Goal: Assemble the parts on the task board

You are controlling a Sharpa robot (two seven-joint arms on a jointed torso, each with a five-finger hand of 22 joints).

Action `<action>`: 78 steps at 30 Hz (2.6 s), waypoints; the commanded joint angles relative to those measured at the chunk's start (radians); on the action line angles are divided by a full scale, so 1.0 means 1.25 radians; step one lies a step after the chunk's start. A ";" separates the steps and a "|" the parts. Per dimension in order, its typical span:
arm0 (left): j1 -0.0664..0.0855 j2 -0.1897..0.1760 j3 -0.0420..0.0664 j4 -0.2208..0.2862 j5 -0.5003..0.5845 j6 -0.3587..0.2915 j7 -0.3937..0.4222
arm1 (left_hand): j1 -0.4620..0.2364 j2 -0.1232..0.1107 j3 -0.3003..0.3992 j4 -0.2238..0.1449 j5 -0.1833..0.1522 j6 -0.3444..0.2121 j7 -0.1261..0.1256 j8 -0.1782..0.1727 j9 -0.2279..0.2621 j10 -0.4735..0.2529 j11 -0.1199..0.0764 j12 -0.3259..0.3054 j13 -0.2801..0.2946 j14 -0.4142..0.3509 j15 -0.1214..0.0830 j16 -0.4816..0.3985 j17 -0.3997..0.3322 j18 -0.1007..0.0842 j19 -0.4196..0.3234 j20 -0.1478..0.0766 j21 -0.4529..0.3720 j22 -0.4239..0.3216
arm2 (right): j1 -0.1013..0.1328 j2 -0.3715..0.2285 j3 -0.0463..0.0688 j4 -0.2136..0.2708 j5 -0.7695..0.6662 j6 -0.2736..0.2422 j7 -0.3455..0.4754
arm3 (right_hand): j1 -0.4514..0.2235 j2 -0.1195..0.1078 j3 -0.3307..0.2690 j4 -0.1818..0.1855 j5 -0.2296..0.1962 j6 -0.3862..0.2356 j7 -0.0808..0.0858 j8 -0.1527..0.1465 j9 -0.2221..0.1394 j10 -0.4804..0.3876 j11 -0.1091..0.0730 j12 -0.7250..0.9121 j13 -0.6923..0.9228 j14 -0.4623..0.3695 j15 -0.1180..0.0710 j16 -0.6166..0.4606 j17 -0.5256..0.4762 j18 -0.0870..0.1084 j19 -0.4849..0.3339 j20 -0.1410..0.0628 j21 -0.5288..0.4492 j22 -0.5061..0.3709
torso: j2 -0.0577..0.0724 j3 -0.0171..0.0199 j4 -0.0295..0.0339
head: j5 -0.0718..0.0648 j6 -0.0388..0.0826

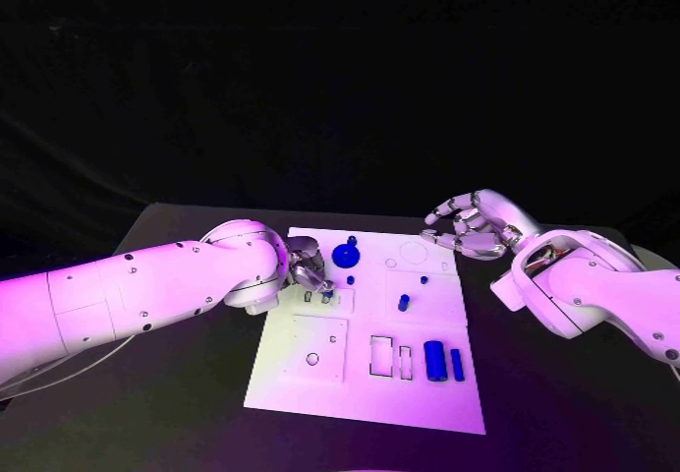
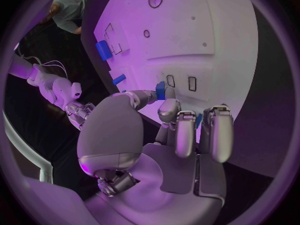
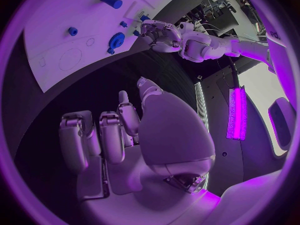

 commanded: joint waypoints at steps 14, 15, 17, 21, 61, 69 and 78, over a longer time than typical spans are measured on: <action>-0.004 0.003 -0.006 0.002 -0.073 0.010 0.003 | -0.003 -0.005 0.170 -0.174 0.008 0.009 -0.002 0.006 0.003 0.007 -0.002 0.005 0.002 0.086 -0.006 0.005 0.211 -0.010 0.008 -0.003 0.004 0.108 | 0.000 0.001 0.000 0.000 -0.002 0.004 0.008 | -0.004 0.004 0.003 0.000 0.005 0.005 0.001 0.005 0.000 0.002 -0.004 0.000 -0.001 0.075 -0.006 0.000 0.167 -0.002 0.059 -0.005 -0.003 0.188 | 0.000 0.0008 -0.0004 | 0.002 -0.005; -0.004 0.003 -0.006 0.002 -0.073 0.011 0.003 | -0.003 -0.005 0.170 -0.174 0.008 0.009 -0.002 0.006 0.003 0.007 -0.002 0.005 0.002 0.086 -0.006 0.005 0.211 -0.010 0.008 -0.003 0.004 0.108 | 0.000 0.001 0.000 0.000 -0.002 0.004 0.008 | -0.004 0.004 0.003 0.000 0.005 0.005 0.001 0.005 0.000 0.002 -0.004 0.000 -0.001 0.075 -0.006 0.000 0.167 -0.002 0.059 -0.005 -0.003 0.188 | 0.000 0.0008 -0.0003 | 0.002 -0.005; -0.004 0.003 -0.006 0.002 -0.072 0.018 0.003 | -0.003 -0.006 0.170 -0.174 0.009 0.010 -0.002 0.007 0.003 0.009 -0.002 0.007 0.004 0.086 -0.007 0.005 0.211 -0.010 0.008 -0.003 0.004 0.108 | 0.000 0.001 0.000 0.001 -0.002 0.004 0.008 | -0.004 0.004 0.003 0.000 0.005 0.005 0.001 0.005 0.000 0.002 -0.004 0.000 -0.001 0.075 -0.006 0.000 0.167 -0.002 0.059 -0.005 -0.003 0.188 | 0.000 0.0008 -0.0007 | 0.003 -0.005; -0.004 0.003 -0.006 0.001 -0.070 0.029 0.002 | -0.003 -0.006 0.170 -0.174 0.010 0.011 -0.002 0.007 0.004 0.010 -0.002 0.008 0.006 0.086 -0.007 0.005 0.211 -0.010 0.008 -0.003 0.004 0.108 | 0.000 0.001 0.000 0.000 -0.002 0.005 0.009 | -0.007 0.004 0.003 0.001 0.005 0.006 0.001 0.005 0.000 0.001 -0.004 -0.001 -0.002 0.075 -0.006 -0.001 0.166 -0.002 0.059 -0.005 -0.003 0.188 | -0.001 0.0008 -0.0020 | 0.004 -0.005; -0.007 0.004 -0.011 -0.008 -0.029 0.058 -0.014 | -0.024 -0.011 0.157 -0.164 0.010 0.016 -0.008 0.010 0.010 0.019 -0.006 0.009 0.008 0.086 -0.010 0.005 0.211 -0.011 0.010 -0.004 0.005 0.111 | 0.000 0.000 0.000 0.002 -0.002 0.004 0.009 | -0.007 0.004 0.003 0.001 0.005 0.006 0.001 0.005 0.000 0.001 -0.004 -0.001 -0.002 0.075 -0.006 -0.001 0.166 -0.002 0.059 -0.005 -0.003 0.188 | 0.000 0.0010 -0.0014 | 0.006 -0.009; -0.007 0.014 -0.011 -0.021 -0.017 0.066 -0.021 | -0.048 -0.011 0.126 -0.144 0.001 0.014 -0.018 0.014 0.018 0.026 -0.013 0.010 0.011 0.086 -0.015 0.005 0.211 -0.012 0.012 -0.004 0.004 0.113 | 0.000 -0.001 0.000 0.002 -0.002 0.003 0.010 | -0.010 0.004 0.004 0.001 0.006 0.006 0.000 0.005 0.000 0.001 -0.004 -0.001 -0.003 0.075 -0.006 -0.001 0.165 -0.002 0.058 -0.005 -0.004 0.187 | 0.000 0.0008 -0.0018 | 0.006 -0.009; -0.007 0.023 -0.012 -0.030 -0.012 0.068 -0.024 | -0.068 -0.010 0.104 -0.124 -0.001 0.019 -0.024 0.013 0.019 0.029 -0.017 0.013 0.015 0.086 -0.019 0.005 0.211 -0.012 0.014 -0.004 0.005 0.116 | 0.000 -0.001 0.000 0.002 -0.002 0.002 0.010 | -0.010 0.004 0.004 0.001 0.006 0.006 0.000 0.005 0.000 0.001 -0.004 -0.001 -0.003 0.075 -0.006 -0.001 0.165 -0.002 0.058 -0.005 -0.004 0.187 | 0.000 0.0014 -0.0020 | 0.006 -0.009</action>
